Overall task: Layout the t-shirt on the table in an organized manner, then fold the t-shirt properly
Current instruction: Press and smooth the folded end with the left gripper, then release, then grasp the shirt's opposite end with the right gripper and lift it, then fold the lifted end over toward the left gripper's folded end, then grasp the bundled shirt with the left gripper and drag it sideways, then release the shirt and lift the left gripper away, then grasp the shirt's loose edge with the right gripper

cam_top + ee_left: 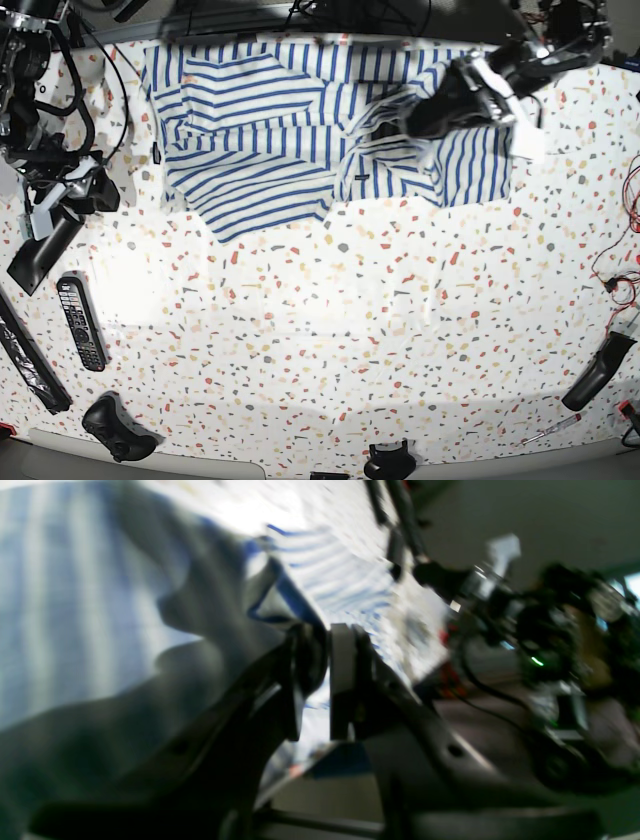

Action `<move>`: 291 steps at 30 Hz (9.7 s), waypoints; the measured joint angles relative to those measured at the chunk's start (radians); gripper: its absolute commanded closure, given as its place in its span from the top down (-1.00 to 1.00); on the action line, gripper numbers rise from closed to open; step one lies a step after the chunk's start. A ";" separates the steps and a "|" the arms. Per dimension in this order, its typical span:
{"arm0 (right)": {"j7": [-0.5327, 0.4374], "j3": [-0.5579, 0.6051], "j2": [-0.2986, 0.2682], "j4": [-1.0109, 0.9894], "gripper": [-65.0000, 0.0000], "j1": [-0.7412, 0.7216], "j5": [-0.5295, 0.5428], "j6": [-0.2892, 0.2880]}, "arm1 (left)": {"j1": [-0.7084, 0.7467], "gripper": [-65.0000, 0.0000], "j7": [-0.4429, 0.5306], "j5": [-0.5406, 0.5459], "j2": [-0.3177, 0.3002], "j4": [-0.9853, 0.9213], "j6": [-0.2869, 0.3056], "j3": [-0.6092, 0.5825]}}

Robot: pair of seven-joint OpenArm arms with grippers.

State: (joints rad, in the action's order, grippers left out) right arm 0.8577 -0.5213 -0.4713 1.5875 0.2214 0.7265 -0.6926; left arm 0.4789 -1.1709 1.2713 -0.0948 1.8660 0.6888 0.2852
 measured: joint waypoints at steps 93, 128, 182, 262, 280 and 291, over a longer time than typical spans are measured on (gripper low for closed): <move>0.301 0.029 0.172 0.190 -1.00 0.114 0.445 0.000 | -0.069 -0.35 0.417 -0.594 -0.002 -0.183 0.000 0.272; 0.117 0.801 0.590 0.333 -0.08 0.095 0.113 0.004 | -0.131 -0.35 0.439 -0.599 -0.045 -0.354 0.015 -0.089; 0.210 0.002 0.319 0.437 -0.08 0.023 0.036 0.003 | 0.033 -0.37 0.465 -0.888 -0.248 0.334 -0.245 -0.441; 0.200 0.012 0.318 0.437 -0.08 0.022 0.141 0.003 | -0.238 -0.64 0.718 -0.982 -0.163 -0.272 -0.393 -0.101; 0.244 0.558 0.383 0.311 -0.09 -0.140 0.006 0.003 | -0.274 -0.21 0.700 -0.934 -0.319 -0.271 -0.377 -0.101; 0.291 0.566 0.455 0.291 -0.09 -0.177 0.184 0.118 | -0.274 -0.21 0.700 -0.935 -0.324 -0.271 -0.374 -0.101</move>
State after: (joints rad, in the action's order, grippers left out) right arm 1.1488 0.0452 -0.0166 1.8782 0.0444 0.9108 -0.5747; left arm 0.2047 -0.4706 0.3367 -0.4187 1.5951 0.3149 0.1837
